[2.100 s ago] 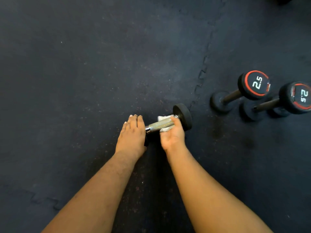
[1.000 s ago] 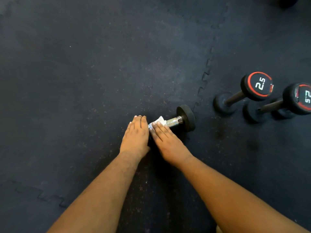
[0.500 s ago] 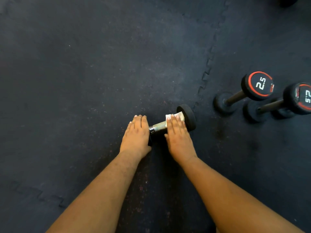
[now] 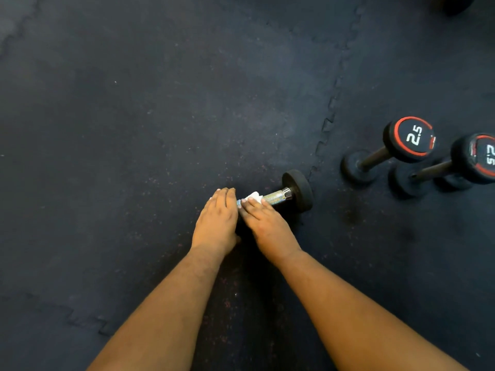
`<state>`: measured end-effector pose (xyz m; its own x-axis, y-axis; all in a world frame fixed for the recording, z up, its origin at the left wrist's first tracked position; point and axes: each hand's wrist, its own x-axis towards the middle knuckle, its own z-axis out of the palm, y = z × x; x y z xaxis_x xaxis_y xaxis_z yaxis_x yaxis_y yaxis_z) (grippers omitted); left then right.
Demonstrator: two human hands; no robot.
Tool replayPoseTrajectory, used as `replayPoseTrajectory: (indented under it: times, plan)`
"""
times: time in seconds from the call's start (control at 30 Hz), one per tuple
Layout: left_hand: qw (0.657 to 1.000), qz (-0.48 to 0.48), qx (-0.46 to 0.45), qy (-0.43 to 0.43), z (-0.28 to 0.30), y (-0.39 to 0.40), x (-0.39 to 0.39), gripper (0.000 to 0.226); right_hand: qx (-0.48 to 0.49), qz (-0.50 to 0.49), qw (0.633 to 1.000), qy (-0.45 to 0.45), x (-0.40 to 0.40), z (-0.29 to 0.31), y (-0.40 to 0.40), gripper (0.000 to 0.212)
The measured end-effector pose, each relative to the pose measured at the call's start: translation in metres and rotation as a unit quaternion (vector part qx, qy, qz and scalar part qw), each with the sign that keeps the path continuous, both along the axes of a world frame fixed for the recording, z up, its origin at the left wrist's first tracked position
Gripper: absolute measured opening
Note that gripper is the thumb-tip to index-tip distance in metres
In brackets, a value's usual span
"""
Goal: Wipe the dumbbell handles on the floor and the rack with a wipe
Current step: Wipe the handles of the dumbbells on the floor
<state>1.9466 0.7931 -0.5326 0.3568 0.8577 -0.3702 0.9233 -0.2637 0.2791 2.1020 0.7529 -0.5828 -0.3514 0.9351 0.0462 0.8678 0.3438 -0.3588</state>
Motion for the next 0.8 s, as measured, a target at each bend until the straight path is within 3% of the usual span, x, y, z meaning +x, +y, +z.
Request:
replayPoseTrajectory:
  times: [0.13,0.23,0.5,0.63,0.8]
  plan:
    - [0.999,0.010,-0.035,-0.029,0.017,0.014,-0.004,0.121,0.003,-0.063,0.994,0.091,0.011,0.020,0.006,0.044]
    - [0.998,-0.039,-0.020,-0.037,0.041,0.033,0.000,0.121,0.025,-0.142,0.976,0.161,0.022,0.044,0.013,0.041]
    - [0.977,-0.181,0.105,-0.041,0.116,0.081,0.062,0.119,0.029,-0.320,0.927,0.190,0.072,0.110,0.035,0.040]
    - [0.981,-0.159,0.114,-0.002,0.128,0.098,0.083,0.116,-0.003,-0.372,0.903,0.215,0.095,0.115,0.032,0.041]
    - [0.986,-0.132,0.093,0.048,0.114,0.104,0.077,0.117,-0.025,-0.362,0.908,0.208,0.097,0.111,0.020,0.039]
